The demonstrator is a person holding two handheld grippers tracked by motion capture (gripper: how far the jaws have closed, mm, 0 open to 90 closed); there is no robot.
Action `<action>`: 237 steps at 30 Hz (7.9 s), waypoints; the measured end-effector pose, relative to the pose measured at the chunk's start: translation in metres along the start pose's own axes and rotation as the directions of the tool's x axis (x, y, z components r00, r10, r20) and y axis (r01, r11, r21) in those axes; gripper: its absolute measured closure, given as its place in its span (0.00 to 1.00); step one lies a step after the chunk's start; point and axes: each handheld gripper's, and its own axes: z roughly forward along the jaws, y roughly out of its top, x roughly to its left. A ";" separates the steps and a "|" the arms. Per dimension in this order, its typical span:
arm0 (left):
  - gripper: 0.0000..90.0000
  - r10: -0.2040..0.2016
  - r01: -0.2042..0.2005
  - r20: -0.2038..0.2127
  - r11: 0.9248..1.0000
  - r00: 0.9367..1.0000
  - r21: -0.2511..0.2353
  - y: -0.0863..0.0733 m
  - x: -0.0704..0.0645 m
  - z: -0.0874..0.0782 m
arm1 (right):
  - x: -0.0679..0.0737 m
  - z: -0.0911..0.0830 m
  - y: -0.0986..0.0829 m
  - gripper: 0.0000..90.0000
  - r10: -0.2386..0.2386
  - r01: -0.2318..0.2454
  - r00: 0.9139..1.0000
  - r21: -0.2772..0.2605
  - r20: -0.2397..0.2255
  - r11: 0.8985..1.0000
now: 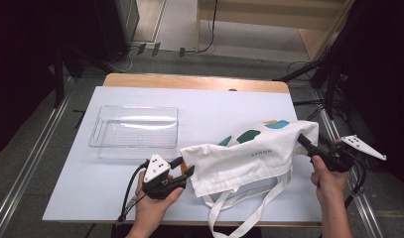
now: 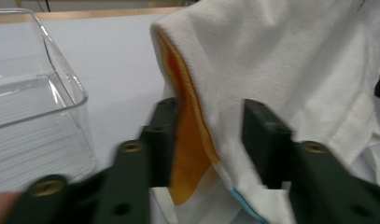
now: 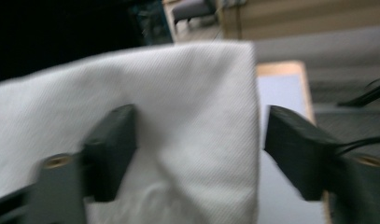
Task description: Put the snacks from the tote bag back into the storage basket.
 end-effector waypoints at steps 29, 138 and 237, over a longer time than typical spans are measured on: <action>0.31 -0.016 0.014 -0.076 1.000 0.997 -0.028 0.019 -0.017 0.026 | 0.018 -0.018 -0.036 0.96 -0.062 0.104 0.958 -0.136 0.281 0.985; 0.60 0.108 -0.148 0.218 0.973 0.970 0.179 -0.006 -0.135 0.110 | 0.137 -0.034 -0.068 0.97 -0.075 0.079 0.988 0.026 -0.137 0.997; 1.00 0.077 -0.057 0.141 0.989 0.987 -0.138 0.123 -0.049 0.073 | 0.053 -0.073 -0.070 0.99 0.037 -0.036 0.946 -0.009 0.321 0.999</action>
